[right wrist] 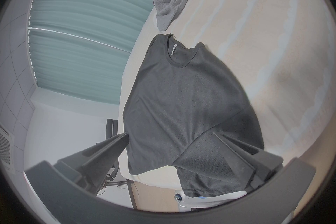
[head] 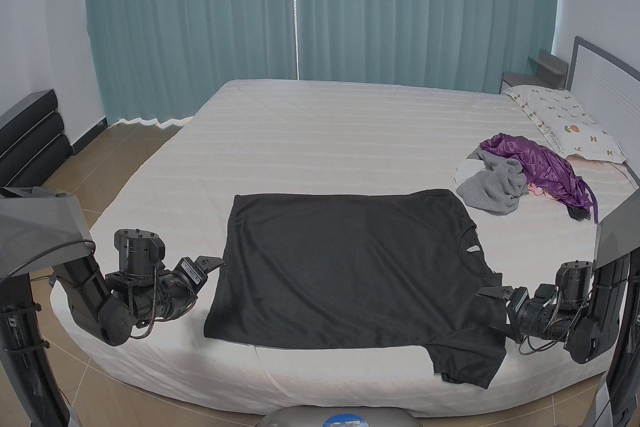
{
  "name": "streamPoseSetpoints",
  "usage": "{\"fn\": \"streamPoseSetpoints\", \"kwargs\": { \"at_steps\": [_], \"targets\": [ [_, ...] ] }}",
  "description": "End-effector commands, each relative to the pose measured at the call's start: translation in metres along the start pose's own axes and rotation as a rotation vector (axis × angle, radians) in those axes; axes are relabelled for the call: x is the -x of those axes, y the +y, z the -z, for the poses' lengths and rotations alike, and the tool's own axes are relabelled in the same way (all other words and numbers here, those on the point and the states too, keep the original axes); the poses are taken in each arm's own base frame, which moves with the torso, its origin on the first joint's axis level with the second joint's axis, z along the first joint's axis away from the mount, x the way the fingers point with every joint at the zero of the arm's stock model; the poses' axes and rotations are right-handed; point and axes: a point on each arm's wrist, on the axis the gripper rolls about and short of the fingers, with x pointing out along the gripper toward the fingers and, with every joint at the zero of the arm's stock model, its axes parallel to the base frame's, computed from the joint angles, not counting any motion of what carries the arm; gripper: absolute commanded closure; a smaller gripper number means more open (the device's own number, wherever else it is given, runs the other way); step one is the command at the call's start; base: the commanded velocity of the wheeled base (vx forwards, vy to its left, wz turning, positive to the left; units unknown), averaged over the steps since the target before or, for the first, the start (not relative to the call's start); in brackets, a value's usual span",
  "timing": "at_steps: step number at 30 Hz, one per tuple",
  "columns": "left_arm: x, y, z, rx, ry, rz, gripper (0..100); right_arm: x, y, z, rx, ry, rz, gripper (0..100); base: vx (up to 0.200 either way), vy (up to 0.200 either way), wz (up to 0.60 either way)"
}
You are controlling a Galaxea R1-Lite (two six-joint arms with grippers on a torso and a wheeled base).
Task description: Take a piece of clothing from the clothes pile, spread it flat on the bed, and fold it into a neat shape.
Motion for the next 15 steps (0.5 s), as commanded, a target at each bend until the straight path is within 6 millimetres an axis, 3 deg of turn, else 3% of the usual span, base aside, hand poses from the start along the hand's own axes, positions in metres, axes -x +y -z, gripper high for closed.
{"fn": "streamPoseSetpoints", "kwargs": {
  "at_steps": [1, 4, 15],
  "targets": [
    [-0.002, 0.001, 0.002, -0.001, 0.008, -0.005, 0, 0.0, 0.001, -0.001, 0.006, -0.01, -0.013, 0, 0.0, -0.2, 0.0],
    [-0.002, 0.001, 0.002, -0.001, 0.005, -0.007, 0, 0.0, 0.001, -0.002, 0.003, -0.012, -0.012, 0, 0.0, -0.2, 0.0],
    [0.007, 0.021, 0.004, -0.002, 0.027, -0.074, 0, 0.001, 0.001, -0.002, 0.003, -0.013, -0.012, 0, 0.0, 0.0, 0.0]
  ]
}}
